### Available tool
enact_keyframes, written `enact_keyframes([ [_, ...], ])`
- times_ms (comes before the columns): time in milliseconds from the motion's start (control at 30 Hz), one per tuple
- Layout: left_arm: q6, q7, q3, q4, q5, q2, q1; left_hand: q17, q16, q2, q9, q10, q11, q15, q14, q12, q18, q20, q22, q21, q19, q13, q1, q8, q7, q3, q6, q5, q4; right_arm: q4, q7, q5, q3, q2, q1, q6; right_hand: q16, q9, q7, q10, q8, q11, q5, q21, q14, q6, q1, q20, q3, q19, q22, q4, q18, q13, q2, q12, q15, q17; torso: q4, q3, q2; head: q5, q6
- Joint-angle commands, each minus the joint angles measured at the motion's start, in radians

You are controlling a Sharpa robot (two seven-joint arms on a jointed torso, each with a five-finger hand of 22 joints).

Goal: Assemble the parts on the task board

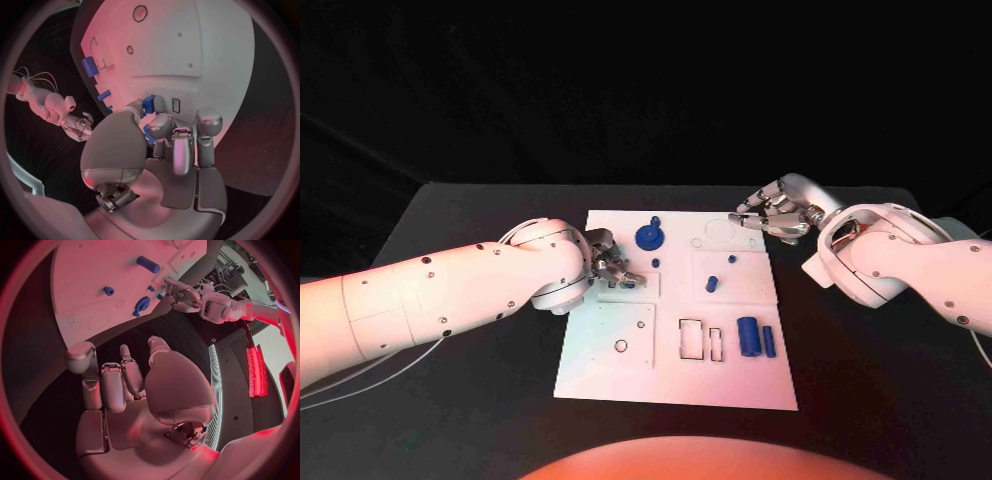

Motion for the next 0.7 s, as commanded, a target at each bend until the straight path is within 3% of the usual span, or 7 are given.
enact_keyframes([
  [33,0.007,0.001,0.000,0.000,0.001,0.003,0.000,0.252,0.005,0.004,-0.003,0.000,0.004,-0.007,0.102,0.007,-0.007,-0.001,0.001,0.006,0.007,0.001,-0.017,-0.007,-0.002,-0.016,0.008,0.005,0.000,0.001,0.008,-0.005,0.000,0.000,-0.001,0.000,-0.006,0.001,-0.004,0.000,0.004,-0.003,0.005,-0.006,0.045,0.005,0.001,0.000,-0.007,0.006,-0.001,-0.002,0.020,0.021,0.010,0.003,-0.008,0.000,0.0003,0.0003,0.000,0.000,0.001],
  [333,0.006,0.001,0.001,-0.008,0.001,0.004,0.000,0.253,0.006,0.012,-0.006,0.001,0.004,-0.007,0.103,0.008,-0.007,-0.002,0.003,0.007,0.007,0.002,-0.031,-0.008,-0.002,-0.035,0.010,0.005,0.000,0.002,0.009,-0.005,0.000,-0.001,-0.001,-0.001,-0.006,0.001,-0.004,-0.001,0.004,-0.003,0.005,-0.007,0.045,0.005,0.000,0.000,-0.007,0.006,-0.001,-0.001,0.020,0.020,0.010,0.003,-0.008,0.000,-0.0002,0.0002,0.000,-0.002,0.002],
  [700,0.023,0.000,0.001,-0.010,0.001,0.003,0.000,0.253,0.006,0.006,-0.008,0.001,0.004,-0.007,0.103,0.009,-0.007,-0.002,0.002,0.006,0.007,0.003,-0.030,-0.008,-0.002,-0.051,0.010,0.005,-0.001,0.003,0.009,-0.004,0.000,-0.002,-0.001,-0.001,-0.006,0.001,-0.004,-0.001,0.004,-0.003,0.005,-0.007,0.045,0.005,0.000,0.000,-0.007,0.006,-0.001,-0.001,0.020,0.020,0.010,0.003,-0.008,0.000,0.0004,0.0000,0.000,-0.003,0.002],
])
